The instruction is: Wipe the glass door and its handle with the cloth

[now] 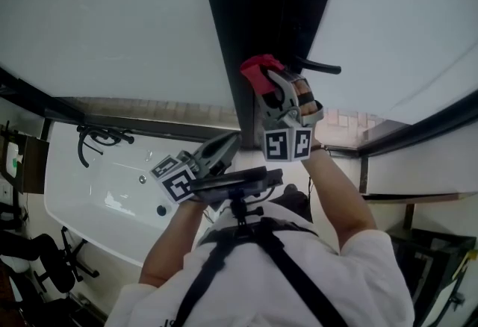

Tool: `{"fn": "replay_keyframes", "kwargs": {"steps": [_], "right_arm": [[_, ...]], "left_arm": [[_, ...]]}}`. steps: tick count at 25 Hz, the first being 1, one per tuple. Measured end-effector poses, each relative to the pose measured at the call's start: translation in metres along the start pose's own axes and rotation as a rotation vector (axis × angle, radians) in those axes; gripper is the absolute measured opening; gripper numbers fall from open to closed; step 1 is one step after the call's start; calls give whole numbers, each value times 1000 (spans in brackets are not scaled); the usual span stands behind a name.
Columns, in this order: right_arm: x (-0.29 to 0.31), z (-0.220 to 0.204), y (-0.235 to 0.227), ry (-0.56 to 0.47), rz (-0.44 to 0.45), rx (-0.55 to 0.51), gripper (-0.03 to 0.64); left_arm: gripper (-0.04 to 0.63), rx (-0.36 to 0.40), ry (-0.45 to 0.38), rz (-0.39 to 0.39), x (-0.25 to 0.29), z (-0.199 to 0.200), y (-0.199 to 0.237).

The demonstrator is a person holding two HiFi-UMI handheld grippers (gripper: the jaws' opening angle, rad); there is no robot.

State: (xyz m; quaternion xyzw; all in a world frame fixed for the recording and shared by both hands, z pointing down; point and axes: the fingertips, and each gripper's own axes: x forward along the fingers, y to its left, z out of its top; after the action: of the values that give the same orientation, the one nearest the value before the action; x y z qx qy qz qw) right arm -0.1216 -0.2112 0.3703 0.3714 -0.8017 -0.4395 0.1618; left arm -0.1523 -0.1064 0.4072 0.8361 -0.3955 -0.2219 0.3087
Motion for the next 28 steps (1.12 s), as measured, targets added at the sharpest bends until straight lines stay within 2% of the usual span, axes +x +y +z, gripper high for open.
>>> {"fn": "replay_keyframes", "kwargs": {"steps": [5, 12, 18, 28], "right_arm": [[-3, -5, 5, -52, -1, 27, 94], [-4, -18, 29, -76, 51, 20, 94], [-8, -40, 62, -51, 146, -47, 94], [-13, -54, 90, -62, 256, -139, 94]], "left_arm": [[-8, 8, -5, 4, 0, 2, 0], [-8, 17, -11, 3, 1, 4, -1], [-8, 23, -18, 9, 0, 5, -2], [-8, 24, -31, 9, 0, 8, -5]]}}
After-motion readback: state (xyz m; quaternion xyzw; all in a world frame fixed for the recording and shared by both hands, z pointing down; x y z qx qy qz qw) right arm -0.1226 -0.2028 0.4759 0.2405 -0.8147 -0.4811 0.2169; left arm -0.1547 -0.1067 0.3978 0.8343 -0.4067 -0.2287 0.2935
